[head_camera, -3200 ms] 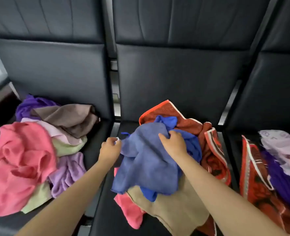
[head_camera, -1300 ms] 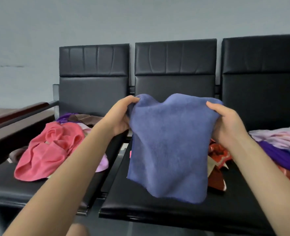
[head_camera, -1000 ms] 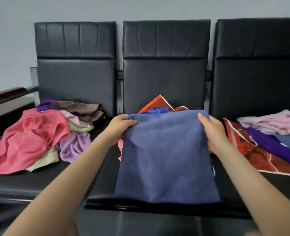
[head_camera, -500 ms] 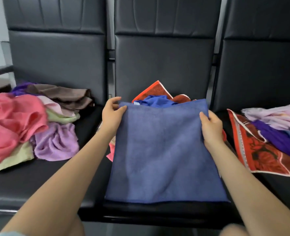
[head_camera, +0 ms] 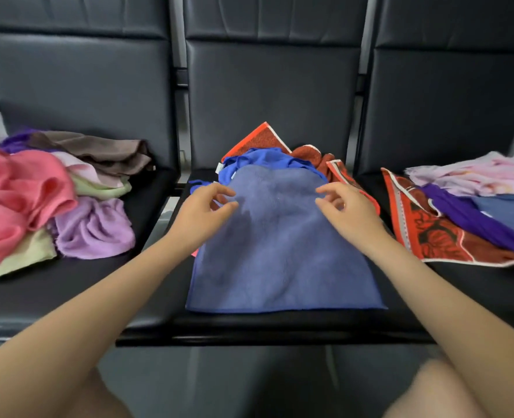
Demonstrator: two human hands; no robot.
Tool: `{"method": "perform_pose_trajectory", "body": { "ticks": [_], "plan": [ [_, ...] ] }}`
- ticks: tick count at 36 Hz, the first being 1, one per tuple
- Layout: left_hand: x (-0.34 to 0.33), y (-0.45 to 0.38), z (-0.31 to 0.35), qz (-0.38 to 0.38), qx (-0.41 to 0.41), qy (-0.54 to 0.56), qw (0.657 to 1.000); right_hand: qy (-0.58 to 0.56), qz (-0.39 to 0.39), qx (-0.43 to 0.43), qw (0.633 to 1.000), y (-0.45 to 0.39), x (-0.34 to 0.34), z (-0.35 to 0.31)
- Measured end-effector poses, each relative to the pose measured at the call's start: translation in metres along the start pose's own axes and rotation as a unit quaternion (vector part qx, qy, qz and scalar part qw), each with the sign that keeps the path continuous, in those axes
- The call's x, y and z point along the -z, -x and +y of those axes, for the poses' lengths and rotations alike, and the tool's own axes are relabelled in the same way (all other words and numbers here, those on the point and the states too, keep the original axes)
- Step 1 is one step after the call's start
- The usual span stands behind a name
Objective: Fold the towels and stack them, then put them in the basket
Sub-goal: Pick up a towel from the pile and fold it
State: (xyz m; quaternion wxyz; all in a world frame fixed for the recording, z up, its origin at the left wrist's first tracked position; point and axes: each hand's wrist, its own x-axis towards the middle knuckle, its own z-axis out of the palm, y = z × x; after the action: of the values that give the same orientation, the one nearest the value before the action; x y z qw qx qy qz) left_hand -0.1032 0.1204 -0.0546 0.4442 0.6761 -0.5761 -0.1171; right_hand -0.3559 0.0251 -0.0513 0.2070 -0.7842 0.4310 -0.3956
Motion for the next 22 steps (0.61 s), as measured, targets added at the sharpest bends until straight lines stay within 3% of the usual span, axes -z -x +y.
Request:
{"method": "perform_pose_trajectory", "body": {
  "ticks": [6, 12, 16, 22],
  "plan": [
    [-0.008, 0.039, 0.015, -0.116, -0.082, -0.047, 0.989, 0.030, -0.180, 0.072, 0.981, 0.050, 0.007, -0.014],
    [-0.023, 0.064, 0.013, -0.244, -0.141, -0.120, 0.952, 0.115, -0.251, 0.119, 0.954, 0.078, 0.008, -0.004],
    [-0.033, 0.069, 0.000, -0.277, -0.165, -0.169, 0.931, 0.131, -0.328, 0.154, 0.923, 0.086, 0.008, 0.009],
    [-0.037, 0.073, 0.000, -0.273, -0.173, -0.187, 0.928, 0.176, -0.248, 0.246, 0.920, 0.089, 0.000, 0.022]
  ]
}}
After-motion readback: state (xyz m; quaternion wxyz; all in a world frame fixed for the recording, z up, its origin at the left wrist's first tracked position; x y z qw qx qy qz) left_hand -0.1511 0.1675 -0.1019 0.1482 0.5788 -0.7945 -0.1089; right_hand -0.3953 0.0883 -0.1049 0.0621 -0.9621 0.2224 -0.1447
